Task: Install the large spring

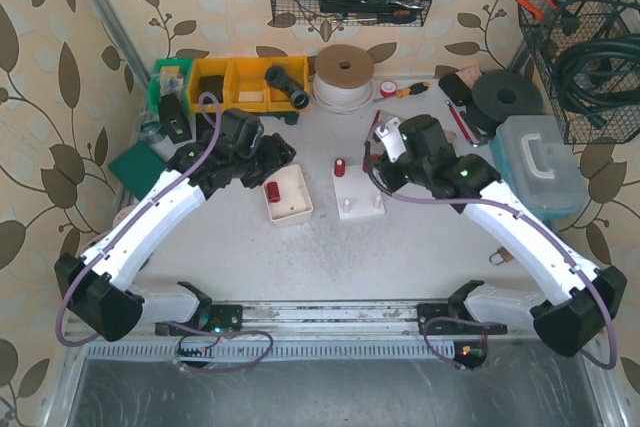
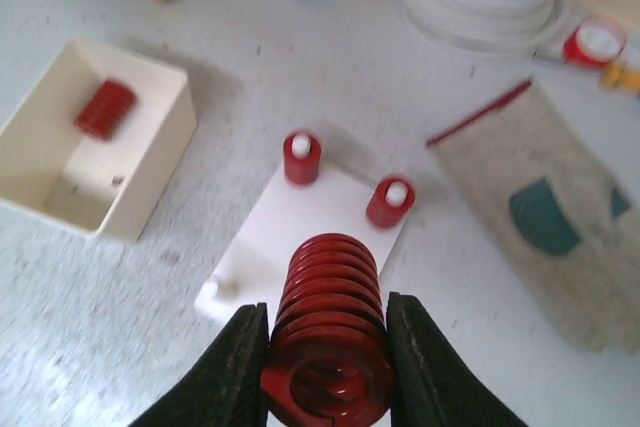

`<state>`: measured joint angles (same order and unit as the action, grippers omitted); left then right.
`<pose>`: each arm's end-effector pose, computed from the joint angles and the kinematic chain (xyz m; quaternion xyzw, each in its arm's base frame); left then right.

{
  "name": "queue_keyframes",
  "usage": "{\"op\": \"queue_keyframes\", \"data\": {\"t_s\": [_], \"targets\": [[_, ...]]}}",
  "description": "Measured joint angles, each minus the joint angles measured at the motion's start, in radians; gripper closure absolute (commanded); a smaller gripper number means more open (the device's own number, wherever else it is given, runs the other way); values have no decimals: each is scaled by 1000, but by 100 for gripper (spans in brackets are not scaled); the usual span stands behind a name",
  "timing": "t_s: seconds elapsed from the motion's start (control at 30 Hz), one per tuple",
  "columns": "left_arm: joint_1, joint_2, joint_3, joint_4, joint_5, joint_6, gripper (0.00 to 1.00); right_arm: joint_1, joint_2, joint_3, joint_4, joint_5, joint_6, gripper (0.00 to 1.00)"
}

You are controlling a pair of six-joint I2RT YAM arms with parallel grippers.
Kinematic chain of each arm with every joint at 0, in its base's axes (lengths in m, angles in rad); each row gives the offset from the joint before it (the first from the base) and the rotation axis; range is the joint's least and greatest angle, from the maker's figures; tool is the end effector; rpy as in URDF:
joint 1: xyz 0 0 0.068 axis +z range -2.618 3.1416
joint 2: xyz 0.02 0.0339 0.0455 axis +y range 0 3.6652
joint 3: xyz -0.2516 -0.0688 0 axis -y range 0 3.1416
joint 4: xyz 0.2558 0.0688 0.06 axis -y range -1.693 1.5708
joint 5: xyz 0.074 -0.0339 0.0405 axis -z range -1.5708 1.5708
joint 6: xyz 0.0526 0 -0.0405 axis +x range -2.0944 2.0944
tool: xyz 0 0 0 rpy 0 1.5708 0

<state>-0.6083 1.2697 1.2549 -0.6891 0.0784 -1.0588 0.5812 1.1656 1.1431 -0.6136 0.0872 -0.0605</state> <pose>0.2425 -0.1739 0.3282 -0.1865 0.8876 -0.3346 0.2558 0.2362 0.1497 0.3239 -0.2627 0.8526 0.0783 0.4449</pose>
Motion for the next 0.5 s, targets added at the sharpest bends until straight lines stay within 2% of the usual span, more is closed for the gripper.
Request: {"op": "queue_keyframes", "data": {"t_s": [0.13, 0.27, 0.37, 0.5], "targets": [[0, -14, -49, 2, -73, 168, 29, -36, 37, 52, -175, -68, 47, 100], [-2, -75, -216, 85, -105, 301, 28, -55, 109, 54, -295, -114, 90, 100], [-9, -109, -321, 153, -106, 375, 27, -59, 171, 54, -339, -123, 114, 100], [-22, -116, -380, 229, -97, 435, 28, -60, 244, 61, -362, -121, 138, 100]]}}
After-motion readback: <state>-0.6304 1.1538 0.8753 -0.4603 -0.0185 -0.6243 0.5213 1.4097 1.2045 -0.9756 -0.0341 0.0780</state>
